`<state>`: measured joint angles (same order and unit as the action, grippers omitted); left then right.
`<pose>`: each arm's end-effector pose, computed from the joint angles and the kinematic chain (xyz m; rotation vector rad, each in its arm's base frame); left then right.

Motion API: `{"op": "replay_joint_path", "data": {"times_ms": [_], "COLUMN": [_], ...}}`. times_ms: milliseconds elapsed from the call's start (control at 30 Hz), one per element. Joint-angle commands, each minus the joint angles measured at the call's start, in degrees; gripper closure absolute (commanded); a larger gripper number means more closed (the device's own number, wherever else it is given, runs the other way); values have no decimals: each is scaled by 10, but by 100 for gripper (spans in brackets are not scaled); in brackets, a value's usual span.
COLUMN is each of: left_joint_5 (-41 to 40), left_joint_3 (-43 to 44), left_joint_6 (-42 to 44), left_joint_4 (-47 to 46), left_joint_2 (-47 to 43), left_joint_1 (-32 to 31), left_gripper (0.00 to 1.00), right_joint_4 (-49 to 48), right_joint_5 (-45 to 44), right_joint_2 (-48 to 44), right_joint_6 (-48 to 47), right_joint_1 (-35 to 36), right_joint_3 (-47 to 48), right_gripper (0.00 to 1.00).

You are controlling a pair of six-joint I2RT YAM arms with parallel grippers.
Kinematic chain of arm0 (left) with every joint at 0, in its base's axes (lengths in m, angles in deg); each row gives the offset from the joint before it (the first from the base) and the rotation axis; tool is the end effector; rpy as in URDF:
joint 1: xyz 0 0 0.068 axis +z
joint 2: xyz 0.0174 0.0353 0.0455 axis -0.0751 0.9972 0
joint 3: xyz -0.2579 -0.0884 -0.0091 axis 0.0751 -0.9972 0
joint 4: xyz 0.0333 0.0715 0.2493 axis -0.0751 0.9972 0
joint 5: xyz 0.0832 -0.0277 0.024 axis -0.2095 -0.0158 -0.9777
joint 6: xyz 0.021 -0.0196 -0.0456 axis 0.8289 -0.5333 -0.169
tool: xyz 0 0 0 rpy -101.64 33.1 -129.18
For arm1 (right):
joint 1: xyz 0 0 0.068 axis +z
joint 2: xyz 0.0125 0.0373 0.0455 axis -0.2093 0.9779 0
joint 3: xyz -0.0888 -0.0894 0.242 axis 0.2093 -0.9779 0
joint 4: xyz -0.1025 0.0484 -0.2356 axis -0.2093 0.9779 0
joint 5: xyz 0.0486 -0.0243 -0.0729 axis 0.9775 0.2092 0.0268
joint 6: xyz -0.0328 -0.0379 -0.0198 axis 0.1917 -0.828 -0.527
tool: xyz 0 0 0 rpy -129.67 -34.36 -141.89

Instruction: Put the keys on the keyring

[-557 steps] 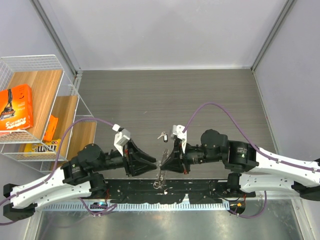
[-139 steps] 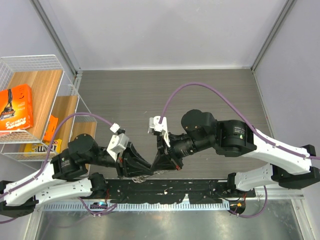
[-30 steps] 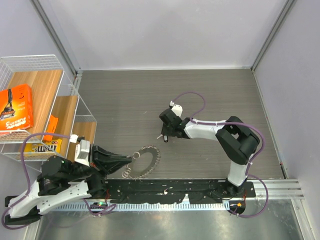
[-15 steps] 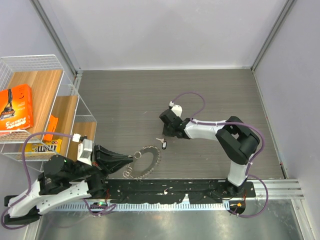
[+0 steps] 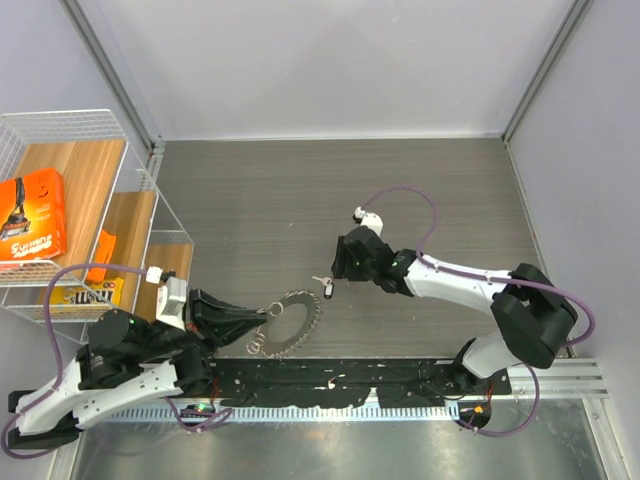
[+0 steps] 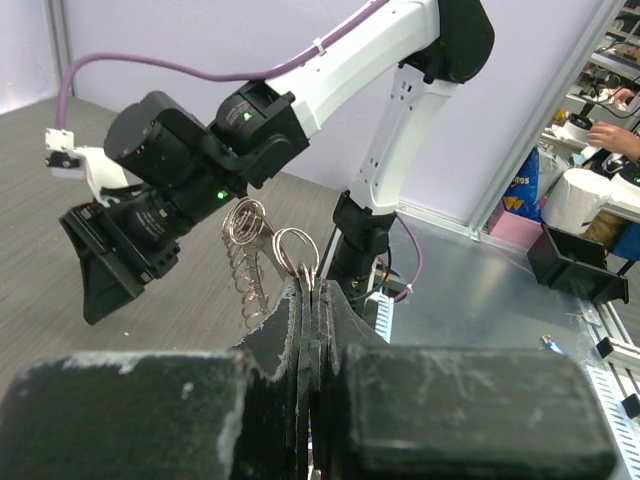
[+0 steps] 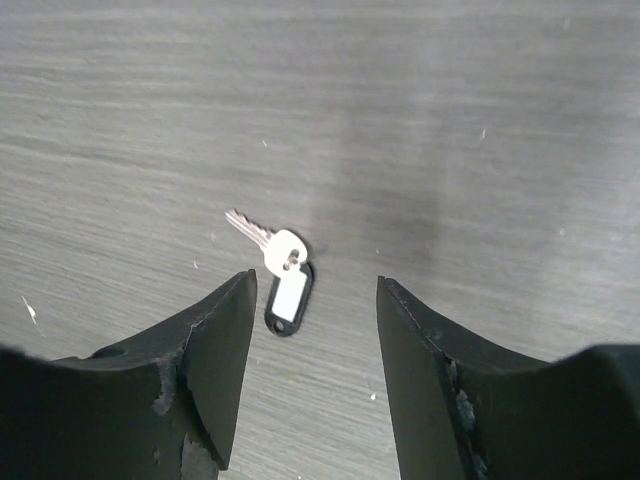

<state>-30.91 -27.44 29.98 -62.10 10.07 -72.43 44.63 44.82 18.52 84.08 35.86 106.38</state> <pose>0.0147 -0.0457 0.3485 0.6974 1.3140 -1.3272 0.2107 0.2211 0.2005 -0.0365 2.3862 0.4859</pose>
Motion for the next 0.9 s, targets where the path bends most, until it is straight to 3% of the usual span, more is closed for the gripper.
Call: {"op": "replay_joint_path", "data": {"times_ms": [0, 233, 533, 867], "left_joint_5": [-11, -9, -15, -17], "left_joint_3": [14, 15, 12, 13], "left_joint_6": [-2, -10, -9, -5], "left_joint_4": [-41, -43, -36, -25], "left_joint_2": [10, 13, 3, -7], "left_joint_1": [0, 1, 0, 0], "left_gripper": [100, 100, 100, 100], "right_joint_4": [-48, -81, -94, -89], "right_joint_5": [40, 49, 24, 31], "right_joint_2": [1, 49, 67, 104], "right_joint_6": [60, 134, 156, 161], "right_joint_1": [10, 22, 22, 22], "right_joint_3": [-40, -22, -8, 12], "right_gripper": [42, 41, 41, 50]}}
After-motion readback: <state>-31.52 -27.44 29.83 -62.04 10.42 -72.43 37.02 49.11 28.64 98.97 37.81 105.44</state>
